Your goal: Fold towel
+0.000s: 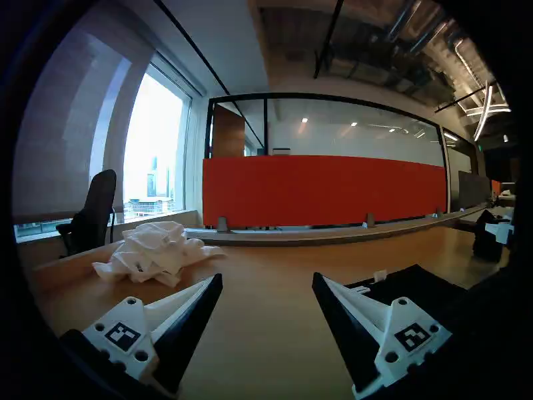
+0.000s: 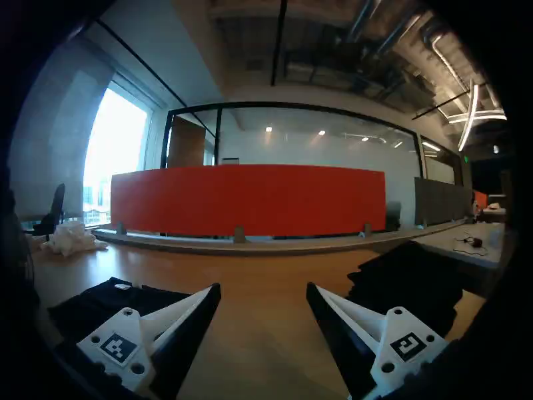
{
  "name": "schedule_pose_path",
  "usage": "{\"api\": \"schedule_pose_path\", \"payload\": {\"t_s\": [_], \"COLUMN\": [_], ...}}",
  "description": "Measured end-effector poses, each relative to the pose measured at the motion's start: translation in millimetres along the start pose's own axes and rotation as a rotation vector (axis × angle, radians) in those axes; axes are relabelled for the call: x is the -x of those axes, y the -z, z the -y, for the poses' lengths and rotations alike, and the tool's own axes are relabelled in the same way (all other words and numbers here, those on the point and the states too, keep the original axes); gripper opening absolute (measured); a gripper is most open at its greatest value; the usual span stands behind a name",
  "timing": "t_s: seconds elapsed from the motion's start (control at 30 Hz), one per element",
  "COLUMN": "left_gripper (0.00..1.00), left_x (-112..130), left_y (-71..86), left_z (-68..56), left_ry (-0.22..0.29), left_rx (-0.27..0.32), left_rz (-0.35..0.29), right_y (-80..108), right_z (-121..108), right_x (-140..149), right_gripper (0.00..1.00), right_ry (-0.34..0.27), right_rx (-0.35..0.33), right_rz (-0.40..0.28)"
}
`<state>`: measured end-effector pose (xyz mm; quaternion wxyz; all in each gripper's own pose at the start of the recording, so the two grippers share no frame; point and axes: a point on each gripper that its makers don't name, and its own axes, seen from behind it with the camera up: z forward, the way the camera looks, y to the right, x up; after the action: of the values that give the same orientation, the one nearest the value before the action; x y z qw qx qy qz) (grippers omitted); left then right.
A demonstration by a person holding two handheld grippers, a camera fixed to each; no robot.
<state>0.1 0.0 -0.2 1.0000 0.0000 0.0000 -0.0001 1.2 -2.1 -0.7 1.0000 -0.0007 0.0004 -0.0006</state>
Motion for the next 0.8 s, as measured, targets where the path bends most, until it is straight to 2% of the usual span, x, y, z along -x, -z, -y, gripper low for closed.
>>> {"api": "schedule_pose_path", "payload": {"t_s": [0.17, 0.33, 0.47, 0.8], "left_gripper": [1.00, 1.00, 1.00, 1.00], "left_x": [1.8, -14.8, -38.9, -132.1], "left_y": [1.3, 0.9, -0.7, -1.3], "left_z": [0.1, 3.8, 7.7, 11.0], "left_ry": [0.003, -0.001, -0.014, -0.010], "left_rx": [0.001, 0.001, -0.005, -0.002], "left_rz": [0.006, 0.008, 0.008, 0.019], "right_y": [-0.9, 1.1, 3.6, 6.8], "right_z": [-3.7, -0.2, 6.0, 10.9], "right_x": [5.3, -9.4, -36.8, -133.2], "right_gripper": [1.00, 1.00, 1.00, 1.00], "right_ry": [0.006, 0.025, 0.032, 0.025], "right_rx": [0.016, 0.023, 0.018, 0.024], "right_rz": [0.006, 0.017, 0.013, 0.015]}}
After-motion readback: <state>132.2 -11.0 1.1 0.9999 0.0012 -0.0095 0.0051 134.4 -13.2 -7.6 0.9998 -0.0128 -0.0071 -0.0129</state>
